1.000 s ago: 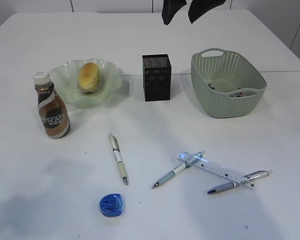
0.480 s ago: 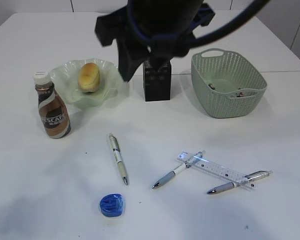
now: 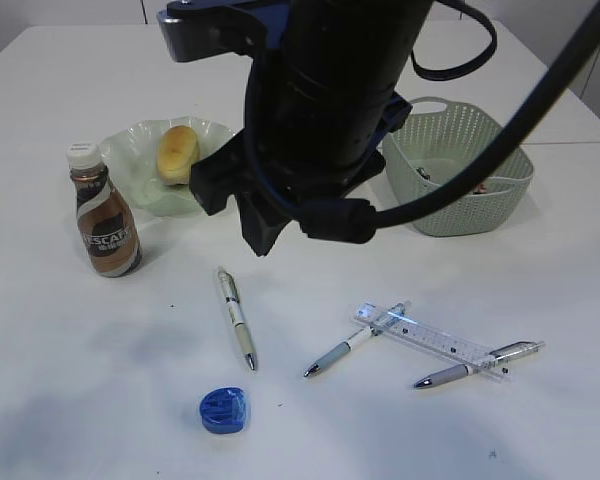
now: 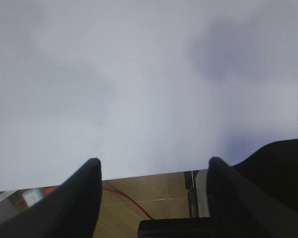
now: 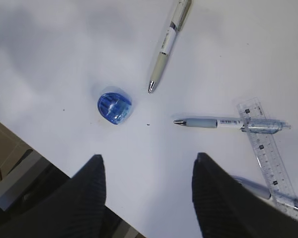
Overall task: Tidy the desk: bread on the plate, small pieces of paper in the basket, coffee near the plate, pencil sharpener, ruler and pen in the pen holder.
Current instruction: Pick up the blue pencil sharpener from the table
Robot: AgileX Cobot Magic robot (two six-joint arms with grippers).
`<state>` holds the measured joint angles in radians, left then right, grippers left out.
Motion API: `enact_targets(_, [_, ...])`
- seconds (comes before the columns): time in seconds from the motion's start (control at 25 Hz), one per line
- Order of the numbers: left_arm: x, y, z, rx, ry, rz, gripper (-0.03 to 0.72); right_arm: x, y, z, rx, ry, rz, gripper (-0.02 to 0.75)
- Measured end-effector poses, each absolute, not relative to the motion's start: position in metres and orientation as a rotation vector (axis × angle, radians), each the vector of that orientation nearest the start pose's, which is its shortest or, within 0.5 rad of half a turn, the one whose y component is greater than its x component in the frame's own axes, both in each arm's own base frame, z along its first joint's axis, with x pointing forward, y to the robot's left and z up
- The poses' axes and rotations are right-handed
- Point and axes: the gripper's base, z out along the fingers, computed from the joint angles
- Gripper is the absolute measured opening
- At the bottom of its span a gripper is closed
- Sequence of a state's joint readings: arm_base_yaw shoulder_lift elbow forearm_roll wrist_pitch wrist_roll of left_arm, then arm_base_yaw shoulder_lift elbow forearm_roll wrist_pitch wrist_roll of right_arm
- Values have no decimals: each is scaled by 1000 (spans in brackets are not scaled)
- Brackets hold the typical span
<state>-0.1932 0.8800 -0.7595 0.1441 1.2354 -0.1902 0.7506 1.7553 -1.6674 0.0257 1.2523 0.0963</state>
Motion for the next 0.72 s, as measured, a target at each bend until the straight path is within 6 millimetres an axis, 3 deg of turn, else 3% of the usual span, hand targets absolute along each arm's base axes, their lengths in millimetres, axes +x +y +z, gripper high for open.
enact_targets(0.44, [128,-13,293,42,2816,117,466,270,255,324,-849,2738,225,440])
enact_targets(0.72, [128,-13,293,42,2816,117,466,278,263,303,-698,2842,212,440])
